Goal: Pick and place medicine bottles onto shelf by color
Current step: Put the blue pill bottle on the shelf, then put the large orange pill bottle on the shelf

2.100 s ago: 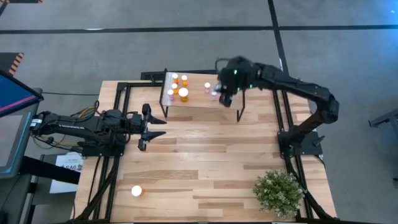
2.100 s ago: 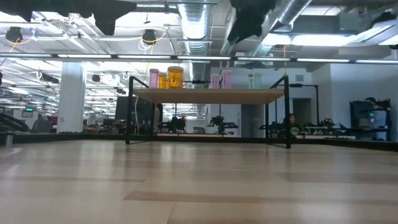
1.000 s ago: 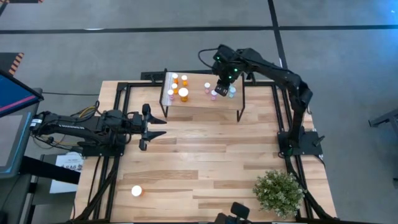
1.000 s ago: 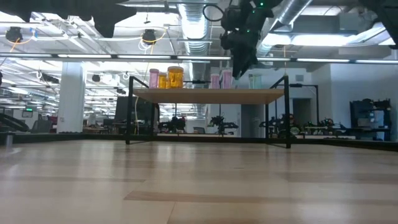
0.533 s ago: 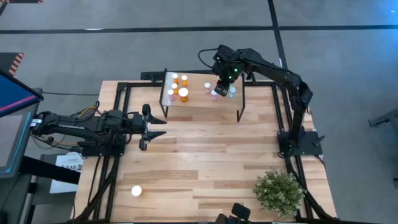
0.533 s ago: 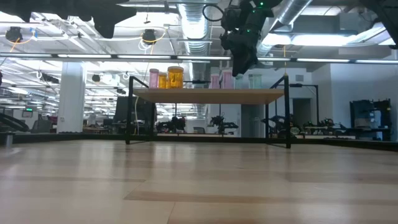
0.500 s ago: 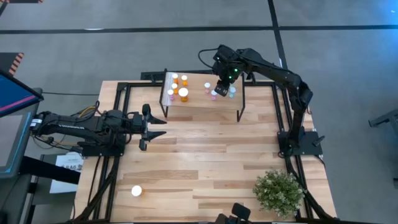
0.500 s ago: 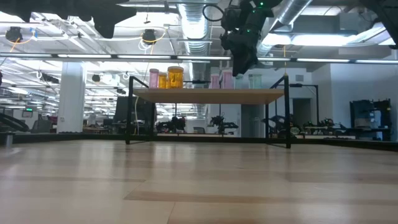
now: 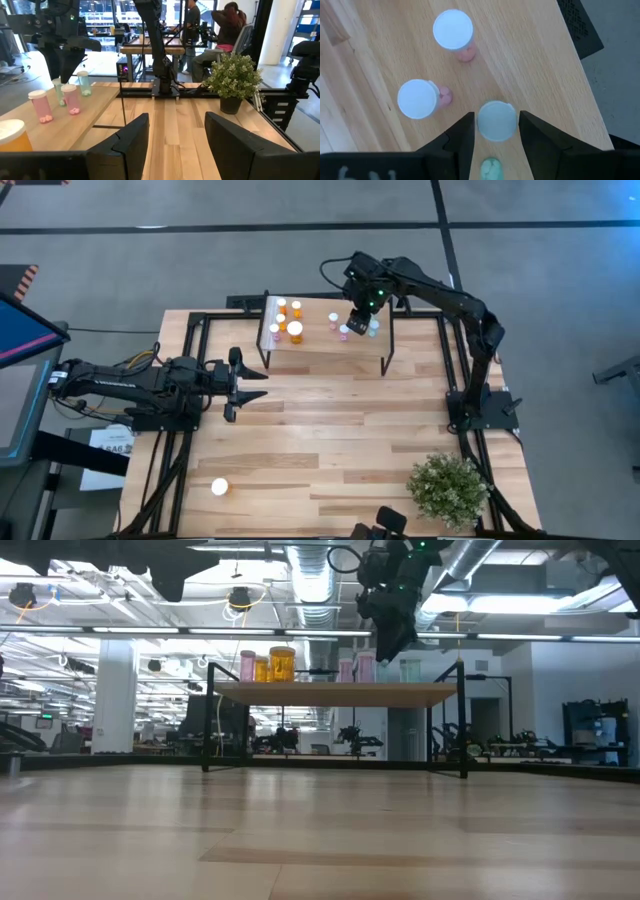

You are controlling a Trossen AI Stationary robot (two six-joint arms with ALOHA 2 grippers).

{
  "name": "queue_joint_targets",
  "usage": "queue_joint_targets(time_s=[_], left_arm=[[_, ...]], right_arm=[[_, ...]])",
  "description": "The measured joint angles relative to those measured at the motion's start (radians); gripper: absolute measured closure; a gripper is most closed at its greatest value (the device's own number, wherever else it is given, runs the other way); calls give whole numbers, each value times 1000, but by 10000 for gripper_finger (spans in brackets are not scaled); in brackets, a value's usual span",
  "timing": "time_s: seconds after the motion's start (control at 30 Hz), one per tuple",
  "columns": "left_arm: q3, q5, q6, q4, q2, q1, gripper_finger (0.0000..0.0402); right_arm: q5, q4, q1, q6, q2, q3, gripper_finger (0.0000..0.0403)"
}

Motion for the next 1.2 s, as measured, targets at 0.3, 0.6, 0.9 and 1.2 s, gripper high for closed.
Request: queue_joint_targets(time_s=[0.3,0.6,0.9,1.2], left_arm=[[0,0,0,0,0,0,220],[0,0,2,-1,0,0,220],[0,0,4,-8,0,0,220],[-1,8,-26,-48,0,-2,220]], right_arm=[[1,2,2,-6,-31,0,227],[20,59,0,6,-151,0,232],[19,118,44,38,-284,0,235],[18,125,204,68,-381,-28,237]])
